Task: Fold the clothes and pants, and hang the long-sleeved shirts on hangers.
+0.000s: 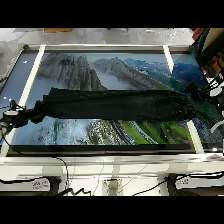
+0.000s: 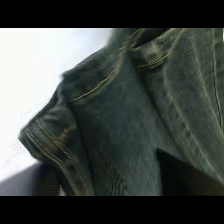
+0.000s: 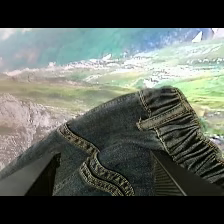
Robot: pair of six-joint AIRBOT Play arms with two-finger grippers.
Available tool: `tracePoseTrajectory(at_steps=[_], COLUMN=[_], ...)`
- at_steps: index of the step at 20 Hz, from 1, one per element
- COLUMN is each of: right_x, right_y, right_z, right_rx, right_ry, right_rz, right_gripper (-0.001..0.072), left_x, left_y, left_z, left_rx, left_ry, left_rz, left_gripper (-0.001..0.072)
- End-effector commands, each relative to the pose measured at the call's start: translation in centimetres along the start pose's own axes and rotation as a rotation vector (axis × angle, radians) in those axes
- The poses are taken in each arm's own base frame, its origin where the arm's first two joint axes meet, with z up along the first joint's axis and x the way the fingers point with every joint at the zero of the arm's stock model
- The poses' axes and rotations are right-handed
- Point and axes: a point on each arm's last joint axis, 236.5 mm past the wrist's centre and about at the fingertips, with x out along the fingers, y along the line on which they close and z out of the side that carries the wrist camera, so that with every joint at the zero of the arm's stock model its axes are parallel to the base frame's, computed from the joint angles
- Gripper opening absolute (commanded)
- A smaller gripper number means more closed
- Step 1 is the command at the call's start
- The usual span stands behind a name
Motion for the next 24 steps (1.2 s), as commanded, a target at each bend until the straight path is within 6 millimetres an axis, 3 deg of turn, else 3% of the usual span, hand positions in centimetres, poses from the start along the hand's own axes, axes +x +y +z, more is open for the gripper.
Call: tracePoseTrajectory(at_steps=[1,2,3,6,8,10,13,18,21,24], right_x=[0.1,0.2,0.3,0.6,0.9,1.0,0.4,-2.9,-4.0,-4.9], right_y=[0.7,1.3,1.9,4.9,7.6,10.9,16.8,29.5,35.9,40.5], right_z=[-1.0,-1.4,-1.7,-2.9,-4.3,-6.1,-9.4,-14.3,-20.7,-30.0], right_rx=[-0.115,-0.156,-0.181,-0.232,-0.282,-0.336,-0.428,-0.588,-0.612,-0.648], right_ry=[0.035,0.041,0.044,0.047,0.053,0.059,0.081,0.06,0.152,0.313], right_rz=[0.008,0.017,0.026,0.063,0.1,0.146,0.232,0.437,0.551,0.639], right_gripper=[0.0466,0.0437,0.0408,0.026,0.0044,0.0042,0.0041,0.0038,0.0038,0.0038], left_x=[1.2,1.1,0.9,-0.9,-3.2,-6.3,-11.1,-18.1,-20.5,-21.3], left_y=[-2.3,-3.6,-5.2,-11.7,-16.5,-21.0,-25.8,-31.2,-33.1,-34.1], left_z=[1.6,2.2,2.8,4.3,4.3,3.4,1.1,-4.6,-7.1,-8.6], left_rx=[0.063,0.084,0.119,0.279,0.397,0.504,0.665,0.801,0.848,0.837], left_ry=[-0.136,-0.16,-0.176,-0.187,-0.157,-0.122,-0.099,-0.097,-0.1,-0.078], left_rz=[-0.002,-0.019,-0.041,-0.147,-0.239,-0.315,-0.387,-0.522,-0.58,-0.629], left_gripper=[0.0335,0.009,0.0026,0.0025,0.0025,0.0025,0.0024,0.0025,0.0025,0.0025])
